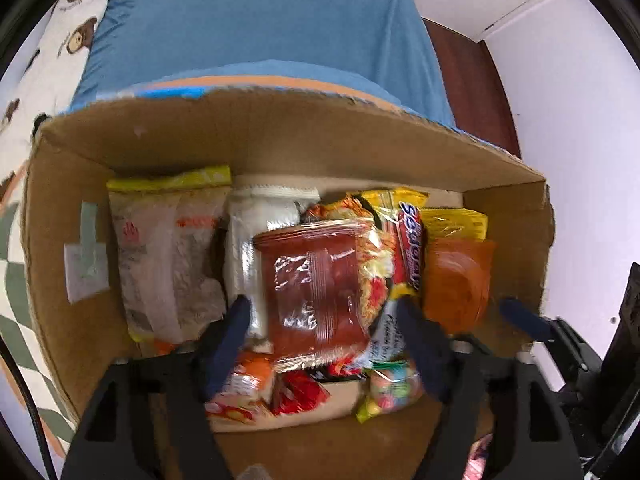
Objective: Organize snacks
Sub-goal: 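Open both tools to release the sauce packet and Qinzhen bag into the box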
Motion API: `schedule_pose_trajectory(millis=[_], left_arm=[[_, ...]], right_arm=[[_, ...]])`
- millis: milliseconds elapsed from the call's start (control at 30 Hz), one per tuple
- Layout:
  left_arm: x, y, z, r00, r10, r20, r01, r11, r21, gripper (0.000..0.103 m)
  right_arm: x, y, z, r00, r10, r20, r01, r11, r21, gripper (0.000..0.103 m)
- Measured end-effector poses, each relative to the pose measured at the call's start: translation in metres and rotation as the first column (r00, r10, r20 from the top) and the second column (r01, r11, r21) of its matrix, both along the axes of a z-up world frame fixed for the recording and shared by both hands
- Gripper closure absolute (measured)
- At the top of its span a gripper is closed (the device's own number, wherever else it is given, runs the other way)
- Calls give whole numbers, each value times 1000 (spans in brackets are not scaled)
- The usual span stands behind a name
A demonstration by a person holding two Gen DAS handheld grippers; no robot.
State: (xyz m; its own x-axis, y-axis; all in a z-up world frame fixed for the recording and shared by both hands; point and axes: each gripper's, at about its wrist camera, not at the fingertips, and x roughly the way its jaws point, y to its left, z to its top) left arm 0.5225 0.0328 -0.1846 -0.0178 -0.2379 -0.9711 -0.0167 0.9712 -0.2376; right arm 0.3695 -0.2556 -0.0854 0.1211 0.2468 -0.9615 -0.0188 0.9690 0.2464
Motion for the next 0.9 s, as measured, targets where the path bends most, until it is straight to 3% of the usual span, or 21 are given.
schedule_pose_trajectory(millis=[33,67,300,433,600,900], left_arm=[[1,0,1,1000,-2,10,2,1000,9,12],[1,1,3,1000,-9,24,8,1000,14,10],[-5,-2,13,997,-28,70,25,999,34,9],[-17,-3,22,992,-35,124,27,997,69,9],[-42,-3,38,975,-46,219,21,993,115,9],[-95,-1,82,933,-52,357,-1,989,147,9]], right_arm=[[2,-2,-3,1000,-9,-9,9,1000,-1,11],[3,-3,-6,1000,-13,-14,13,1000,-8,8],[7,-1,-10,1000,8,0,-8,999,-43,7],[-7,5,7,999,13,42,-9,996,-91,7],[-23,5,18,997,7,80,5,989,-151,7],[-65,3,48,986,10,164,14,989,-149,7]])
